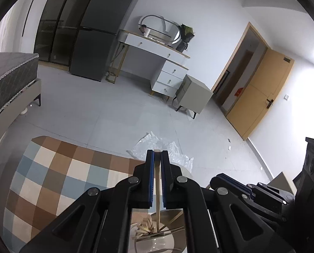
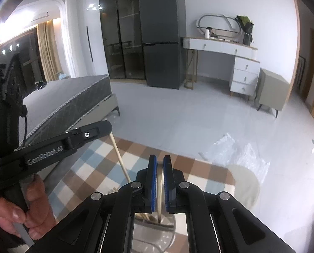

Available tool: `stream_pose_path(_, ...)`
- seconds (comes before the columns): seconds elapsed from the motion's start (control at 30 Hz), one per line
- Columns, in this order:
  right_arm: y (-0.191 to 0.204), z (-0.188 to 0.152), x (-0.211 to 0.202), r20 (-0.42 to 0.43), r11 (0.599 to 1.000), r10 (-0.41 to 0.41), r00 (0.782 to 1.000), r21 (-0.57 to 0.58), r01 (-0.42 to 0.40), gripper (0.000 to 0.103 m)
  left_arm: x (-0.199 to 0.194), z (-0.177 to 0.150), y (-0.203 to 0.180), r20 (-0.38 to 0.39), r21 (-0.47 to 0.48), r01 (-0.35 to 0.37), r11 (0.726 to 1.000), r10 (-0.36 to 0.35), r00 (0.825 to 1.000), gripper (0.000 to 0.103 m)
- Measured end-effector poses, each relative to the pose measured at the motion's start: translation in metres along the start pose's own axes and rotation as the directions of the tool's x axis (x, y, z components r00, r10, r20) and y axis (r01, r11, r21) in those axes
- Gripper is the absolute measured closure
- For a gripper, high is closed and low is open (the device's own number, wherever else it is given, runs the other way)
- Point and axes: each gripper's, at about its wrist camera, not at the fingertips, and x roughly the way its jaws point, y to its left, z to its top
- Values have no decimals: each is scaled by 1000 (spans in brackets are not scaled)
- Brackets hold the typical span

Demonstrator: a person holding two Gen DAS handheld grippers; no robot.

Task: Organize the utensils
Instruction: 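Lower both chopsticks into the holder and open both tools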

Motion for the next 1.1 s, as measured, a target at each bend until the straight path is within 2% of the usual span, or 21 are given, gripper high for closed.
stream_pose_path(0.17,-3,-8,10,-33,999,15,999,36,-13,95,4,-4,-2,-62,17,25,1000,-24,998,102)
stream_pose_path(0.27,-10,-12,13,-45,996,31,999,88,-27,94,8,-5,-1,-145,20,31,999,-27,989,101)
stream_pose_path(0.3,-14,-14,12,-47,993,36,998,114,-31,94,8,-7,0,-175,18,24,1000,-21,984,94)
stream_pose_path(0.33,-17,-16,10,-46,991,34,998,131,-28,92,8,-7,1,-205,18,7,1000,-4,979,82)
stream_pose_path(0.37,-20,-19,7,-41,989,29,999,150,-22,90,6,-8,3,-218,12,-6,1000,8,976,76)
stream_pose_path(0.4,-21,-20,4,-36,986,24,999,165,-18,85,1,-9,4,-217,6,-11,1000,12,976,69)
stream_pose_path(0.47,-25,-26,-5,-27,982,15,1000,191,-9,84,-10,-10,4,-202,20,-32,999,36,979,62)
stream_pose_path(0.53,-26,-31,-14,-21,978,-3,1000,207,7,81,-25,-10,3,-184,36,-77,996,82,979,47)
stream_pose_path(0.6,-26,-36,-24,-14,975,-16,1000,223,18,76,-40,-10,4,-166,30,-102,994,106,980,41)
stream_pose_path(0.77,-22,-47,-55,21,965,-42,999,258,36,65,-76,-11,1,-119,41,-165,985,169,978,36)
stream_pose_path(0.83,-17,-50,-70,42,964,-46,998,265,33,61,-86,-13,0,-104,51,-180,982,184,977,31)
stream_pose_path(0.93,-6,-55,-87,67,964,-52,996,262,32,53,-102,-16,-3,-82,72,-193,978,199,977,30)
stream_pose_path(1.1,16,-63,-110,115,970,-53,992,242,24,46,-126,-27,-6,-48,112,-217,970,223,974,28)
